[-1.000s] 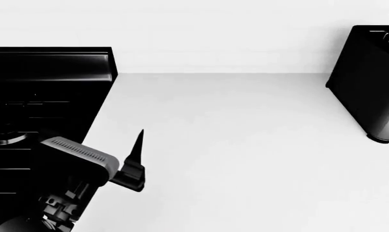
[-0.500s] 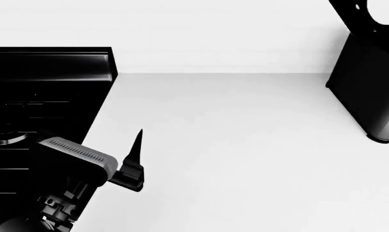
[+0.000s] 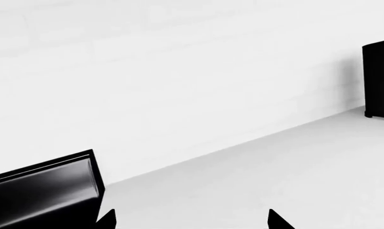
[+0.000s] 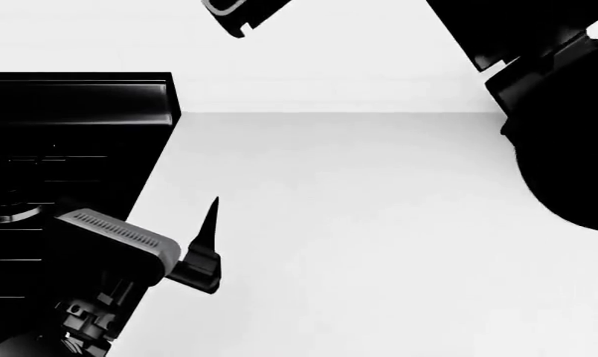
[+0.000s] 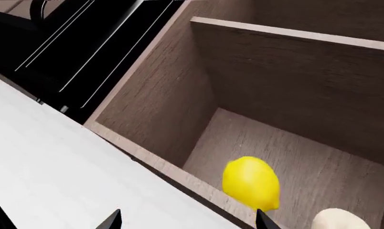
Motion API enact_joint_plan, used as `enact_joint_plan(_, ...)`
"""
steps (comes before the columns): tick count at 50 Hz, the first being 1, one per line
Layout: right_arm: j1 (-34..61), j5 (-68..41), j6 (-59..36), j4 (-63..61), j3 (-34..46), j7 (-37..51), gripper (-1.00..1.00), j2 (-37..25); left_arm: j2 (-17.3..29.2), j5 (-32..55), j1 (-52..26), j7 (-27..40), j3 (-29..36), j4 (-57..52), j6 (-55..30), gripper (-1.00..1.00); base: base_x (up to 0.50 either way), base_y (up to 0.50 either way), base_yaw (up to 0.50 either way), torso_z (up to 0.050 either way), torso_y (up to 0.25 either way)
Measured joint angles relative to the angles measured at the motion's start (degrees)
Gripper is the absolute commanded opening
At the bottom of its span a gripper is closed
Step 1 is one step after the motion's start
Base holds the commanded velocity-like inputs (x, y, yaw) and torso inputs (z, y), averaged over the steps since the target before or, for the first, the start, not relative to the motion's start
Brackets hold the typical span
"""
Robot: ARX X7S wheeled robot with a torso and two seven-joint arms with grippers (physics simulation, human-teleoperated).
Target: Pick the apricot, lemon from the counter and place them in the cabinet. Then close the cabinet.
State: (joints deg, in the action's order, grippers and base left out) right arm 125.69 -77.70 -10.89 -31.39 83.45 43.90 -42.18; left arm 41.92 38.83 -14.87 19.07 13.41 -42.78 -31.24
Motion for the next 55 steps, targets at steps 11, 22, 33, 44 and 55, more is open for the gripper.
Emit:
enact_joint_plan(11, -3.3, 0.66, 0.15, -4.19, 0.69, 2.56, 1.0, -3.68, 0.03, 0.07, -0.05, 0.17, -0.06, 0.02, 0.09, 1.0, 0.0, 0.0, 0.0, 0.0, 0.0)
enact_joint_plan(22, -6.33, 1.36, 0.71, -7.99, 1.19, 5.18, 1.0, -7.87, 0.05, 0.14, -0.08, 0.38, 0.0, -0.08, 0.08, 1.0, 0.0, 0.0, 0.0, 0.0, 0.0)
enact_joint_plan(33, -8.71, 2.08, 1.45, -11.31, 1.33, 7.49, 1.0, -12.58, 0.09, 0.22, -0.13, 0.5, 0.03, -0.09, 0.11, 1.0, 0.0, 0.0, 0.0, 0.0, 0.0)
enact_joint_plan(44, -12.39, 3.92, 2.99, -14.8, 2.13, 9.61, 1.0, -18.23, 0.21, 0.35, -0.25, 0.65, 0.06, -0.21, 0.02, 1.0, 0.0, 0.0, 0.0, 0.0, 0.0)
enact_joint_plan(55, -17.28, 7.25, 6.39, -17.39, 3.23, 11.91, 1.0, -24.08, 0.26, 0.43, -0.32, 0.85, 0.22, -0.44, -0.1, 1.0, 0.0, 0.0, 0.0, 0.0, 0.0)
